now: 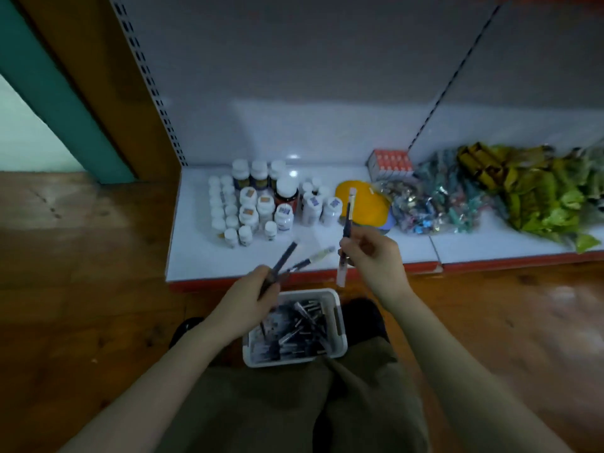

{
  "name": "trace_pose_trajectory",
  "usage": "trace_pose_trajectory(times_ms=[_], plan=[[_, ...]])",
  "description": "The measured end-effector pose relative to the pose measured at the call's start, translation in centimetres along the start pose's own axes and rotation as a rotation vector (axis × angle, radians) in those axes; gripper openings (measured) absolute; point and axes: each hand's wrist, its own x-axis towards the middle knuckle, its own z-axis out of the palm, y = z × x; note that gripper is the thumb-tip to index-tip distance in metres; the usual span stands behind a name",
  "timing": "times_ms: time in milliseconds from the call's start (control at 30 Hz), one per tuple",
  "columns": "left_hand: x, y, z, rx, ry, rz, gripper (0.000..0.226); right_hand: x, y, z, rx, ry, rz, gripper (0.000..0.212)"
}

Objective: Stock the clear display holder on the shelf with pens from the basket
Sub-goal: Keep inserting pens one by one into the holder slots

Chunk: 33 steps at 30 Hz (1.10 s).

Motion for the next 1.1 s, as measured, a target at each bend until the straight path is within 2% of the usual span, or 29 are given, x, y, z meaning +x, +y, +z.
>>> trace_pose_trajectory(times_ms=[67, 133, 200, 300, 400, 467, 533, 600, 667, 767, 867, 1000, 1100], plan=[[-0.6, 3.8, -1.8, -0.071, 0.178, 0.069, 0.018, -0.1, -3.9, -1.6, 0.082, 0.022, -0.040, 0.017], [-0.8, 8.0, -3.4, -0.174, 0.291, 0.119, 0.018, 0.0, -7.5, -3.2, 0.172, 0.036, -0.082, 0.012], [-0.9, 12.6, -4.8, -0.301, 0.301, 0.184, 0.013, 0.0, -11.2, -4.6, 0.266, 0.033, -0.099, 0.007], [-1.3, 18.8, -6.4, -0.519, 0.212, 0.273, 0.008, 0.3, -15.6, -6.6, 0.365, 0.047, -0.146, 0.009], [-1.6, 23.1, -7.7, -0.581, 0.185, 0.366, 0.010, 0.7, -18.6, -8.3, 0.382, 0.038, -0.208, 0.012], [-1.4, 24.9, -8.8, -0.570, 0.218, 0.418, 0.014, 1.2, -19.9, -9.5, 0.294, 0.084, -0.290, 0.013], [-1.2, 26.4, -10.0, -0.555, 0.242, 0.460, 0.018, 2.1, -20.6, -10.7, 0.110, 0.211, -0.417, 0.010], [-0.9, 27.9, -11.1, -0.556, 0.243, 0.490, 0.019, 3.2, -21.1, -11.8, -0.076, 0.346, -0.547, 0.023], [-0.7, 29.5, -12.1, -0.568, 0.236, 0.505, 0.020, 4.2, -21.7, -12.5, -0.230, 0.402, -0.742, 0.031], [-0.5, 31.4, -13.3, -0.578, 0.217, 0.517, 0.020, 6.0, -22.8, -13.0, -0.402, 0.449, -0.984, 0.031], [0.0, 32.3, -14.5, -0.573, 0.225, 0.523, 0.020, 7.9, -24.3, -13.4, -0.463, 0.521, -1.102, 0.030], [1.3, 33.0, -16.2, -0.576, 0.284, 0.490, 0.019, 10.4, -25.6, -13.7, -0.620, 0.528, -1.223, 0.029], [2.6, 33.2, -17.3, -0.563, 0.384, 0.481, 0.020, 12.7, -26.3, -14.5, -0.589, 0.484, -1.213, 0.028]])
